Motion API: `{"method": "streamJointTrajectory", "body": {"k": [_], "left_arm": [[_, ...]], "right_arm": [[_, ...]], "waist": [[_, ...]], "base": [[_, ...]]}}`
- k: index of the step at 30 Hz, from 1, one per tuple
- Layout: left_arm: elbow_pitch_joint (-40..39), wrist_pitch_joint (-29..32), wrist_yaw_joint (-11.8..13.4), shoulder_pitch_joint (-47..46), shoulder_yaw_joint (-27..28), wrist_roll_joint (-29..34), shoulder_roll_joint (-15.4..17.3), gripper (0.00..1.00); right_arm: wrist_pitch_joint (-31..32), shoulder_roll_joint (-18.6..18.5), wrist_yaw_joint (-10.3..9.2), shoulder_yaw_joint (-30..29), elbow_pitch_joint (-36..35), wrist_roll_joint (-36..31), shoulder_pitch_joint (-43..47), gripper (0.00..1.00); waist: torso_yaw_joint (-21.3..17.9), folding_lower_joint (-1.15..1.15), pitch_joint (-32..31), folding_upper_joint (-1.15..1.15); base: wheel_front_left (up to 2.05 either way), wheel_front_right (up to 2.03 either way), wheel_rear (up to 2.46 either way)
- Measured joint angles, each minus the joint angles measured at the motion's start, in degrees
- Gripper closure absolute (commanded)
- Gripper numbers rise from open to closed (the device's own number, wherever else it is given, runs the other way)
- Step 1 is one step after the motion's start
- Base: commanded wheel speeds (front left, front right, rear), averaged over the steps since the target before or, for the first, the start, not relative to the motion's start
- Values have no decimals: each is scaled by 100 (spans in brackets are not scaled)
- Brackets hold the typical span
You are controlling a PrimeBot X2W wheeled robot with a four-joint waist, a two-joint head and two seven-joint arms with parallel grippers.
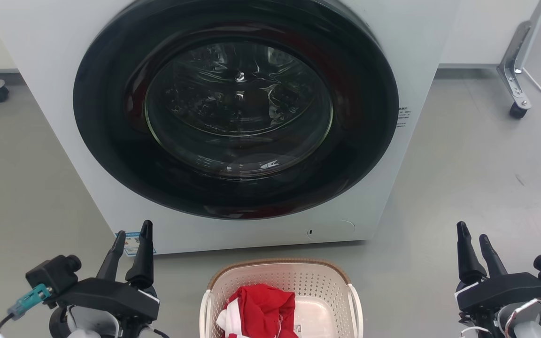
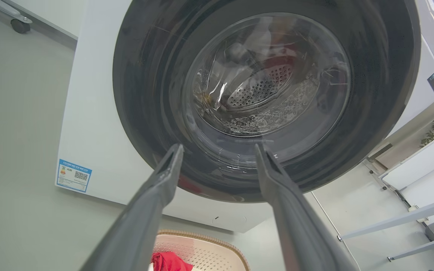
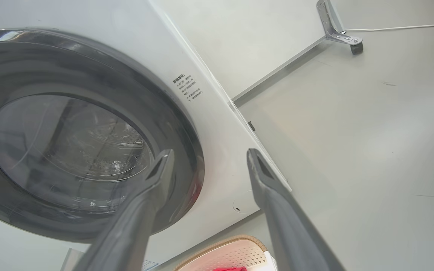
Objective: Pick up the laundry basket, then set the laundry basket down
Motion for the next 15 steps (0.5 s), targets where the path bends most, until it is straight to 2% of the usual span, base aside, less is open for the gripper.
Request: {"method": "streamJointTrajectory", "body": {"k": [15], "left_arm": [[-80, -308, 269, -4, -366, 1283, 134, 0]], "right_arm": [[-321, -170, -246, 383, 4, -1370, -69, 0]], "waist": [[10, 0, 59, 0]], "base": [[0, 0, 0]]}}
